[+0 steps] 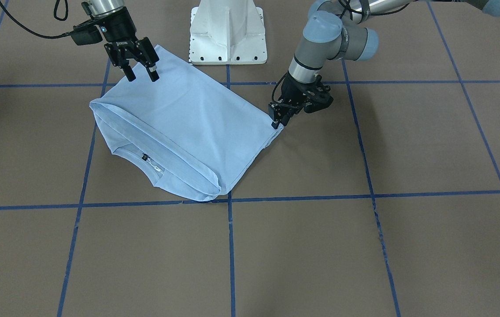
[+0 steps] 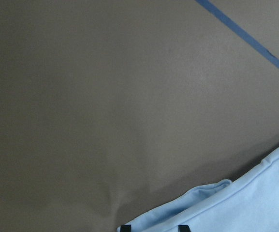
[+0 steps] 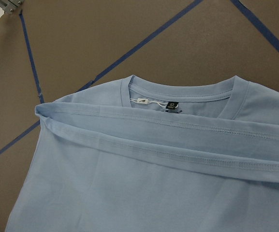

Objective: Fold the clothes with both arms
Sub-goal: 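Grasp the shirt's edges with both grippers, then fold the shirt's side with the left gripper over toward the right gripper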

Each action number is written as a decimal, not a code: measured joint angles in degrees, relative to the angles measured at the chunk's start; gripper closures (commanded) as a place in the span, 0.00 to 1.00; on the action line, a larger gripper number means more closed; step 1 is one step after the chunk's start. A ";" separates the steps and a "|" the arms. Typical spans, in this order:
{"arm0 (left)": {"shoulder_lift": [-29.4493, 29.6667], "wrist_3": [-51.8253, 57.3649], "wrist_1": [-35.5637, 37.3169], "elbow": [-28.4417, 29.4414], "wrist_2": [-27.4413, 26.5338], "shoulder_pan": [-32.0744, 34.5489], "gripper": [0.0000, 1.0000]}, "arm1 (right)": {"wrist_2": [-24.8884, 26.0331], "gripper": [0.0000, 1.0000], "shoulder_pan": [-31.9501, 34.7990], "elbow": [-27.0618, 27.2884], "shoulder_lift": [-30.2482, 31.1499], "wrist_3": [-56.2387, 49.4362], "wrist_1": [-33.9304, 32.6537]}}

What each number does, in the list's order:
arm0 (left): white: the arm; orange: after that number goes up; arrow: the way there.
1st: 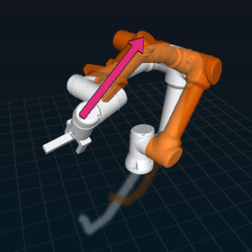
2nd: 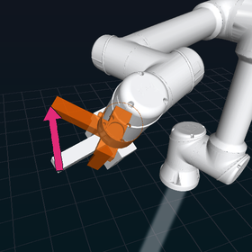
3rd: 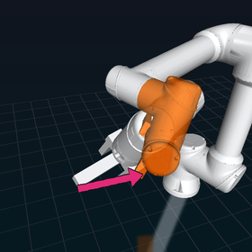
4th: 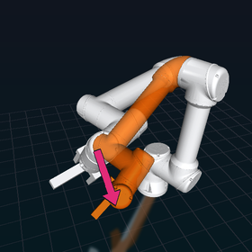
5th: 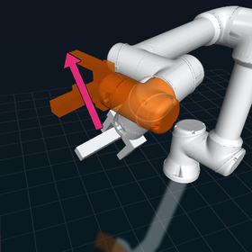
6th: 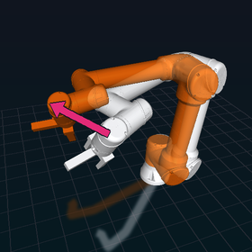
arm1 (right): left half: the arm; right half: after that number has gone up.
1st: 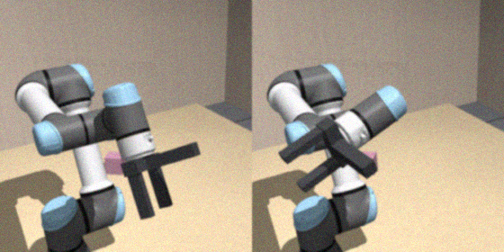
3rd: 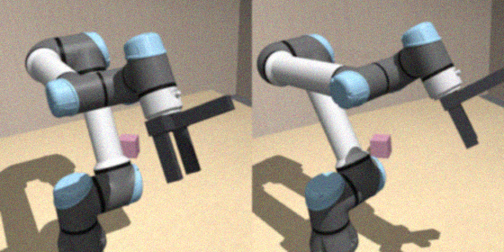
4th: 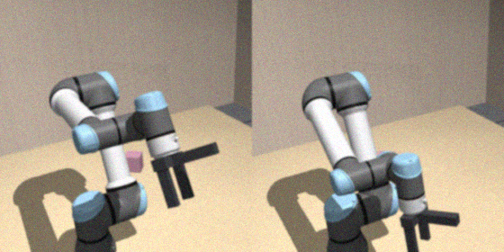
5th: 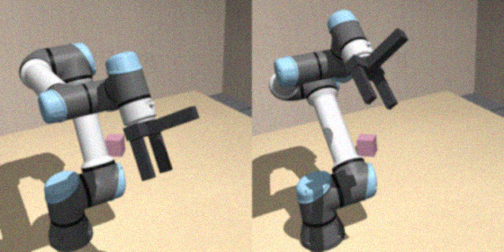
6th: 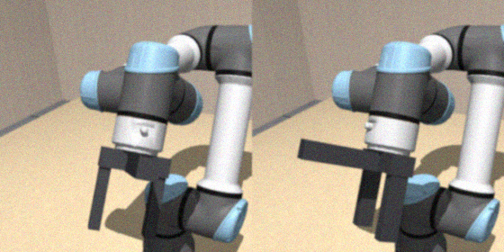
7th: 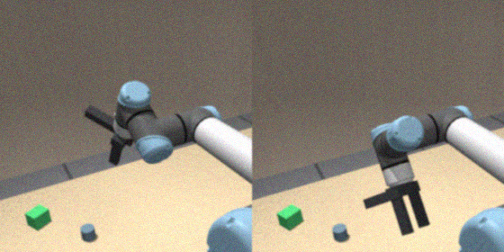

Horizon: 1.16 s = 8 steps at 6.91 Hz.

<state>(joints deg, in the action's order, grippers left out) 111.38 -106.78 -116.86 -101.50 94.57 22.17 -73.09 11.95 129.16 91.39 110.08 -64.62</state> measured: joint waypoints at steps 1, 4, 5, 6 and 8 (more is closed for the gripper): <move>0.04 -0.06 0.24 0.50 -0.17 -0.31 0.58 | -0.08 0.00 0.27 -0.17 -0.23 -0.09 -0.04; 0.15 -0.11 0.57 1.47 -0.50 -0.63 1.00 | -0.12 0.00 0.55 -0.42 -0.39 -0.19 -0.07; 0.13 0.05 0.90 1.38 -0.74 -0.57 1.00 | -0.12 0.00 0.58 -0.46 -0.41 -0.21 -0.07; 0.14 0.40 1.63 0.92 -0.88 -0.07 1.00 | -0.14 0.00 0.61 -0.54 -0.42 -0.24 -0.07; 0.17 1.89 2.91 -1.37 -0.80 1.78 1.00 | -0.20 0.00 0.61 -0.64 -0.41 -0.30 -0.05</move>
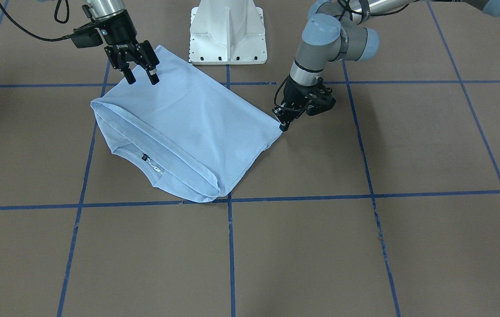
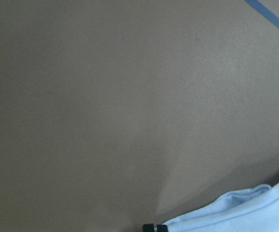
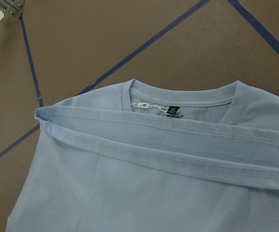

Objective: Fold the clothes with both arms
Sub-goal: 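Fold the shirt's side with the left gripper over toward the right gripper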

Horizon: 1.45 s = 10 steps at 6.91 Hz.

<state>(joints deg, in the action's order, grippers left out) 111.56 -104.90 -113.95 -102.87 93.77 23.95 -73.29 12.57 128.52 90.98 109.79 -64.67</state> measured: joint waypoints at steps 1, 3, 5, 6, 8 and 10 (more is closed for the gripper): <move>0.01 2.43 0.12 -0.91 0.03 1.60 1.00 | -0.03 0.00 0.10 -0.02 0.04 -0.01 0.04; 1.96 9.43 -0.37 1.10 0.03 7.58 1.00 | -0.28 0.00 0.36 0.03 0.05 -0.01 0.11; 11.54 11.85 -3.77 14.79 0.17 14.07 1.00 | -0.35 0.00 0.54 0.08 -0.01 0.05 0.42; 17.36 12.43 -9.55 25.69 0.23 16.47 1.00 | -0.38 0.00 0.68 0.15 -0.16 0.07 0.56; 27.46 13.31 -22.59 46.81 0.33 19.09 0.89 | -0.88 0.00 1.22 0.08 -1.49 0.13 2.04; 30.91 14.33 -28.57 53.57 0.56 20.06 0.65 | -0.46 0.00 1.19 -1.83 -3.33 0.35 4.30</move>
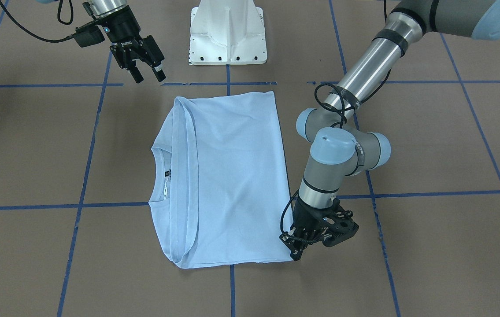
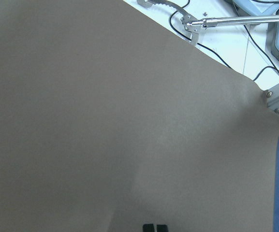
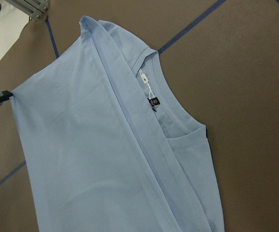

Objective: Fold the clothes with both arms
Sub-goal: 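Fold the shirt's side with the left gripper over toward the right gripper, then move the right gripper to the folded shirt's lower corner and grasp it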

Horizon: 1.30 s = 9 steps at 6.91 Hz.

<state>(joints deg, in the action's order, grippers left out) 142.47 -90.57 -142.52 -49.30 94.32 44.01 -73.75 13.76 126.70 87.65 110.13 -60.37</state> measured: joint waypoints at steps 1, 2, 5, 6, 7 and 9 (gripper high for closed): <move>-2.30 -0.02 0.47 -5.55 1.04 -0.03 0.64 | 0.28 0.06 0.05 -2.49 -2.93 0.18 0.22; -7.49 -0.14 1.83 -13.98 3.32 -0.28 0.64 | 0.58 0.22 -0.02 -5.73 -5.99 0.11 0.27; -14.93 -0.24 3.40 -23.72 6.43 -0.58 0.62 | 0.37 0.37 -2.08 -12.89 -10.17 -11.03 -0.24; -15.27 -0.38 3.45 -24.05 6.50 -0.74 0.62 | 0.29 0.37 -2.76 -14.20 -10.69 -18.63 -0.25; -15.40 -0.70 3.47 -24.14 6.50 -0.87 0.62 | 0.27 0.42 -3.07 -15.76 -11.23 -25.72 -0.10; -15.51 -1.19 3.47 -24.18 6.49 -0.93 0.62 | 0.19 0.75 -3.22 -17.91 -11.99 -33.34 0.24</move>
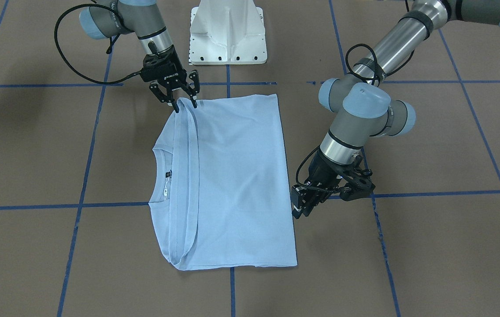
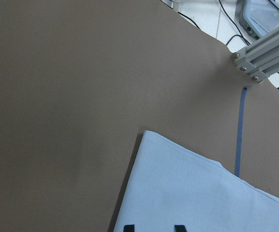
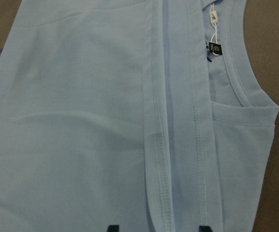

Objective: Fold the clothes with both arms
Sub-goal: 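Move the right gripper to the folded shirt's lower corner and grasp it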

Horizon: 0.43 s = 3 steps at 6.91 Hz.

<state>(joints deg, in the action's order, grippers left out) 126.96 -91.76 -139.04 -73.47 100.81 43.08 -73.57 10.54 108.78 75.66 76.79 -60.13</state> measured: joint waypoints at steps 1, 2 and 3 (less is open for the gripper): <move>-0.08 -0.06 0.00 0.00 0.00 0.00 0.62 | -0.13 1.00 -0.02 -0.52 -0.29 -1.02 0.04; -0.27 -0.08 0.00 0.00 0.00 -0.01 0.62 | -0.21 1.00 -0.01 -0.98 -0.41 -1.62 0.10; -0.50 -0.08 0.00 0.00 0.00 -0.04 0.62 | -0.30 1.00 0.08 -1.11 -0.47 -2.07 0.15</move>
<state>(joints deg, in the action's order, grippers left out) 126.45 -91.84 -139.04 -73.48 100.81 43.04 -73.87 10.62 107.67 75.19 74.72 -59.98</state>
